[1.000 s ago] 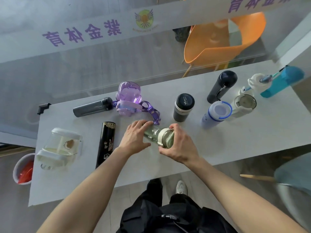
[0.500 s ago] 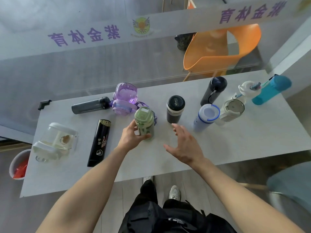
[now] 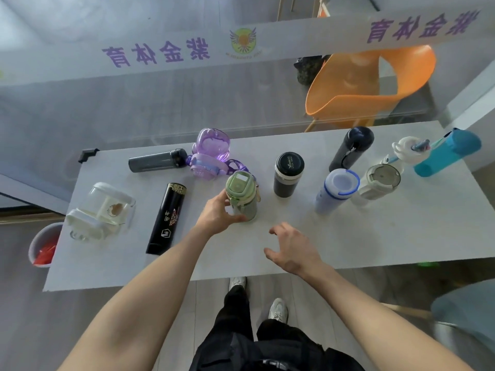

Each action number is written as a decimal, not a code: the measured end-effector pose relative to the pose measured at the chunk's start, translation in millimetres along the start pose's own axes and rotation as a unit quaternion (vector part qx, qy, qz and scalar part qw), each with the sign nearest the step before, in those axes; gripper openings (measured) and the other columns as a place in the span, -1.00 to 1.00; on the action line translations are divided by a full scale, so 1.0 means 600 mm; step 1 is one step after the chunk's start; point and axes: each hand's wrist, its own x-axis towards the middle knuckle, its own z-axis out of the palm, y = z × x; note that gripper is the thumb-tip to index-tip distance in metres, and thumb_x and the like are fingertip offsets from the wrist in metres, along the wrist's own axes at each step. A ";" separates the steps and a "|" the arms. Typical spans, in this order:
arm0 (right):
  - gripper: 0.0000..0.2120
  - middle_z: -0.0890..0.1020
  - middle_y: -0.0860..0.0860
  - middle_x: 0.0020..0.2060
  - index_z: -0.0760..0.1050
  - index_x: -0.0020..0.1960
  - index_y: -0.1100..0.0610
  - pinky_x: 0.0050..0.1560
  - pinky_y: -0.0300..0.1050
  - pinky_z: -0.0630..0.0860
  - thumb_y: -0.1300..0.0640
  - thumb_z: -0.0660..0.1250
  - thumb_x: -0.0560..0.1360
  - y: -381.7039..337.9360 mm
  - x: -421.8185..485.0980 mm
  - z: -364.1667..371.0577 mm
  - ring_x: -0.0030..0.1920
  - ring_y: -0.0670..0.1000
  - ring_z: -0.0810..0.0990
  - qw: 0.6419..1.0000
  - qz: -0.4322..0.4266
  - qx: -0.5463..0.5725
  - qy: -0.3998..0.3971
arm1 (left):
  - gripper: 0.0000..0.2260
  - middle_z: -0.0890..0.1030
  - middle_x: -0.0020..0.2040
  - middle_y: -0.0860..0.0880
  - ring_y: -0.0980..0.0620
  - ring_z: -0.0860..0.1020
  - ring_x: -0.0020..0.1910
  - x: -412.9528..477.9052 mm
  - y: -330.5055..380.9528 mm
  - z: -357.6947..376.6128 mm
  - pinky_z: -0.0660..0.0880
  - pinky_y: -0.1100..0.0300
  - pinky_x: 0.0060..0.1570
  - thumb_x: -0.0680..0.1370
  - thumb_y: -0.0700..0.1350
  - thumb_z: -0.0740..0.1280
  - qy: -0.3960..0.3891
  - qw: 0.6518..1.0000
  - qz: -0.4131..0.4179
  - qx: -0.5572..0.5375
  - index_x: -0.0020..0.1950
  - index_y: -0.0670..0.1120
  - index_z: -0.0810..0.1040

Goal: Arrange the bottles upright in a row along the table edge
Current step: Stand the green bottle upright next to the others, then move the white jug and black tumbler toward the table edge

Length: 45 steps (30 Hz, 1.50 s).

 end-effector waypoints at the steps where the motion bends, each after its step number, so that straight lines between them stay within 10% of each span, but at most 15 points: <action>1: -0.44 0.60 0.04 0.26 0.55 0.40 0.10 0.26 0.08 0.57 -0.19 0.42 0.51 -0.007 0.003 0.005 0.24 0.14 0.63 1.000 -0.003 -0.003 -0.008 | -0.24 0.64 0.29 0.12 0.06 0.62 0.29 -0.003 -0.006 -0.009 0.64 -0.05 0.25 0.36 0.05 0.74 -0.002 1.000 0.002 0.016 0.48 0.12 0.50; 12: -0.52 0.56 0.05 0.24 0.52 0.39 0.07 0.20 0.07 0.58 -0.10 0.42 0.53 -0.181 0.083 0.114 0.21 0.18 0.63 0.988 -0.112 -0.051 -0.091 | -0.79 0.74 0.08 0.11 0.15 0.71 0.01 -0.159 -0.200 -0.209 0.66 0.07 0.14 0.58 -0.01 0.55 0.099 0.985 -0.126 0.069 0.20 0.02 0.69; 18: -0.34 0.47 0.16 0.45 0.37 0.59 0.15 0.32 0.19 0.55 0.30 0.32 0.48 -0.311 0.166 0.208 0.46 0.24 0.45 0.957 -0.257 -0.125 -0.057 | -0.78 0.72 0.07 0.15 0.23 0.69 0.00 -0.185 -0.293 -0.309 0.64 0.12 0.12 0.61 0.02 0.52 0.094 0.984 -0.120 0.089 0.23 0.01 0.71; 24: -0.31 0.06 0.19 0.73 -0.05 0.76 -0.01 0.62 0.46 0.02 0.17 0.14 0.70 -0.397 0.256 0.289 0.73 0.25 -0.02 0.856 -0.337 -0.379 -0.099 | -0.82 0.72 0.01 0.17 0.26 0.67 -0.09 -0.181 -0.364 -0.393 0.68 0.11 0.09 0.62 -0.01 0.49 0.104 0.987 -0.060 0.104 0.21 0.02 0.71; 31: -0.42 0.52 0.12 0.46 0.46 0.50 -0.01 0.46 0.42 0.26 0.05 0.44 0.49 -0.423 0.277 0.300 0.56 0.23 0.39 0.900 -0.327 -0.288 0.000 | -0.87 0.65 -0.18 0.19 0.20 0.63 -0.20 -0.179 -0.401 -0.464 0.57 0.20 -0.13 0.57 0.07 0.50 0.184 0.972 0.015 0.145 0.08 0.11 0.68; 34: -0.32 0.58 0.02 0.42 0.49 0.47 -0.01 0.37 0.25 0.40 -0.09 0.51 0.38 -0.461 0.259 0.274 0.47 0.16 0.51 0.954 -0.255 -0.064 0.141 | -0.72 0.57 -0.11 0.16 0.12 0.58 -0.12 -0.169 -0.412 -0.480 0.56 0.11 -0.14 0.51 0.21 0.48 0.254 0.948 0.009 0.191 0.11 0.11 0.60; 38: -0.36 0.67 -0.10 0.18 0.48 0.40 -0.08 0.13 -0.01 0.56 -0.13 0.62 0.39 -0.511 0.247 0.244 0.14 0.05 0.64 0.953 -0.080 0.200 0.211 | -0.13 0.52 0.31 -0.02 -0.11 0.53 0.31 -0.156 -0.424 -0.476 0.53 -0.10 0.33 0.34 0.52 0.45 0.243 0.941 -0.077 0.224 0.46 0.00 0.45; 45: -0.36 0.65 -0.14 0.00 0.42 0.32 -0.09 -0.05 -0.18 0.39 -0.20 0.65 0.38 -0.516 0.243 0.228 -0.06 -0.03 0.56 0.952 0.019 0.246 0.182 | 0.31 0.38 0.49 -0.05 -0.18 0.46 0.49 -0.143 -0.446 -0.452 0.51 -0.22 0.41 0.07 0.61 0.50 0.121 0.965 -0.194 0.127 0.67 0.07 0.13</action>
